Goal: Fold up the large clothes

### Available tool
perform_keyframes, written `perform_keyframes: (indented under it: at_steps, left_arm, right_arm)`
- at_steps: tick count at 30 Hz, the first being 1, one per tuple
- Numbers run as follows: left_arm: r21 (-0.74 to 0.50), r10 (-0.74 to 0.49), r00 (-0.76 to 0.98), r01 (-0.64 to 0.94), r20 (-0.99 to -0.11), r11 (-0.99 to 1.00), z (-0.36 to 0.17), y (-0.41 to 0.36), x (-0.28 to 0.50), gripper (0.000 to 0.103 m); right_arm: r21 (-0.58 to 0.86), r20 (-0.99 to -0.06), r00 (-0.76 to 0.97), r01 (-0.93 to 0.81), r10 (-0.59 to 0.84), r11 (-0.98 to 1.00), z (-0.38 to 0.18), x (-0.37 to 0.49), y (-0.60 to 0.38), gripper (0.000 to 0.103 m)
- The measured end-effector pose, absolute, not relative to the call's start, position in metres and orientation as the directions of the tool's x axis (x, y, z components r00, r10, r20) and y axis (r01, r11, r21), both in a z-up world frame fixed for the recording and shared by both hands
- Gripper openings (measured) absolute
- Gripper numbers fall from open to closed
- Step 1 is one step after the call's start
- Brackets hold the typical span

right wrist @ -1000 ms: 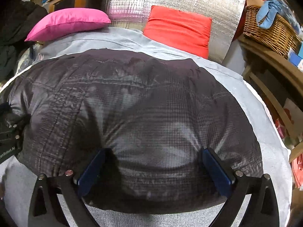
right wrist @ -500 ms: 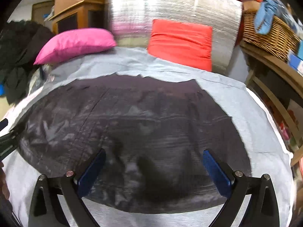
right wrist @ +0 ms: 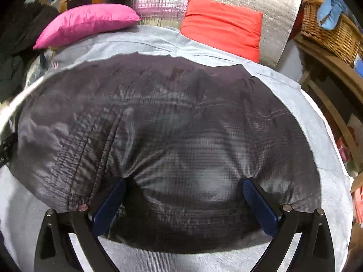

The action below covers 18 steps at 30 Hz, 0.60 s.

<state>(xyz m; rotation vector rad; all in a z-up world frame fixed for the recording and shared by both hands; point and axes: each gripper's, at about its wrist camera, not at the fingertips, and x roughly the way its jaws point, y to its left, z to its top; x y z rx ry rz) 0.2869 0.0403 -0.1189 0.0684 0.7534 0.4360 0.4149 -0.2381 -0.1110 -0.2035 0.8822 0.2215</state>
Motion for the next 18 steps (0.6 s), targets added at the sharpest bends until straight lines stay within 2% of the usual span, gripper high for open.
perform_keyframes:
  at_steps: [4, 7, 10, 14, 18]
  left_arm:
    - [0.22, 0.366, 0.726, -0.293, -0.582, 0.93, -0.09, 0.004, 0.293, 0.085]
    - [0.247, 0.313, 0.749, -0.204, -0.584, 0.948, -0.089, -0.029, 0.309, 0.085]
    - [0.28, 0.294, 0.73, -0.145, -0.617, 0.949, -0.106, -0.055, 0.33, 0.085]
    - [0.24, 0.25, 0.662, -0.109, -0.707, 0.965, -0.135, -0.058, 0.35, 0.085]
    - [0.213, 0.229, 0.649, -0.104, -0.726, 0.971, -0.147, -0.054, 0.355, 0.086]
  right_arm:
    - [-0.043, -0.719, 0.679, -0.254, 0.147, 0.966, -0.069, 0.437, -0.257, 0.103]
    - [-0.071, -0.735, 0.666, -0.258, 0.124, 0.964, -0.059, 0.477, -0.253, 0.103]
    - [-0.116, -0.753, 0.653, -0.248, 0.077, 0.962, -0.067, 0.508, -0.252, 0.103]
    - [-0.15, -0.809, 0.587, -0.21, 0.003, 0.966, -0.098, 0.543, -0.265, 0.103]
    - [-0.087, -0.849, 0.528, -0.193, 0.028, 0.977, -0.123, 0.556, -0.283, 0.103]
